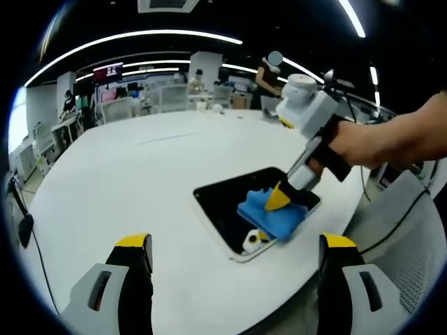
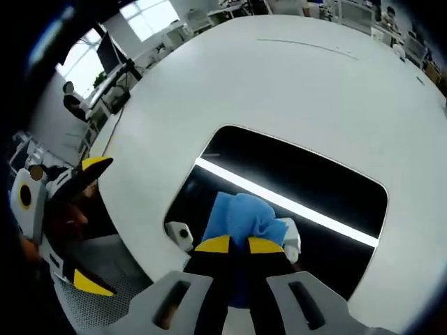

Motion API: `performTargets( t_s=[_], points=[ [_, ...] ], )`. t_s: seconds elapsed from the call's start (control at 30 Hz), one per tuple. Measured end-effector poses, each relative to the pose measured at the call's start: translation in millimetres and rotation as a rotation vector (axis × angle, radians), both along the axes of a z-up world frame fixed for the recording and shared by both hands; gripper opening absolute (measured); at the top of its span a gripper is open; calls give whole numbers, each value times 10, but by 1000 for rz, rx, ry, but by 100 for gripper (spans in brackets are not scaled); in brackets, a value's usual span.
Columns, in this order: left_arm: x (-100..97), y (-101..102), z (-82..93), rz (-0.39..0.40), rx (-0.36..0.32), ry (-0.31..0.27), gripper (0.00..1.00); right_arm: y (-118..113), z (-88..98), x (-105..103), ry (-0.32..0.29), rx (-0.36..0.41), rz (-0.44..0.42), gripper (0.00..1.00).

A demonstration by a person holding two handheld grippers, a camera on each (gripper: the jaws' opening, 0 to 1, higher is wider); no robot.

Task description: Wipe the mirror surface with the cleaning cloth until all visible marks leave the cleaned area.

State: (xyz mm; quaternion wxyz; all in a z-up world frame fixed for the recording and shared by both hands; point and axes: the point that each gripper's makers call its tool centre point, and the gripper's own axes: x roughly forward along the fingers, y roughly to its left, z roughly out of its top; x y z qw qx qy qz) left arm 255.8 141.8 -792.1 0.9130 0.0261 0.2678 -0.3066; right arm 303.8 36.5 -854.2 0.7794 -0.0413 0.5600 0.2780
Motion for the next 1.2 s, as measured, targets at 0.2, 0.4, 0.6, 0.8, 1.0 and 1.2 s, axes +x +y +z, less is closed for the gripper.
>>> performTargets(
  t_s=[0.2, 0.4, 0.6, 0.8, 1.0, 1.2],
  points=[
    [-1, 4, -2, 0, 2, 1, 99, -4, 0, 109, -8, -10, 9, 1],
    [-4, 0, -11, -3, 4, 3, 99, -17, 1, 259, -14, -18, 9, 1],
    [-1, -7, -30, -11, 8, 5, 99, -20, 0, 404, -21, -35, 23, 1],
    [-5, -16, -27, -17, 10, 4, 99, -21, -9, 513, -29, -48, 28, 1],
    [-1, -8, -15, -9, 5, 3, 99, -15, -22, 635, -35, -60, 33, 1],
    [-3, -3, -15, -7, 4, 4, 99, -7, -12, 718, -31, -65, 28, 1]
  ],
)
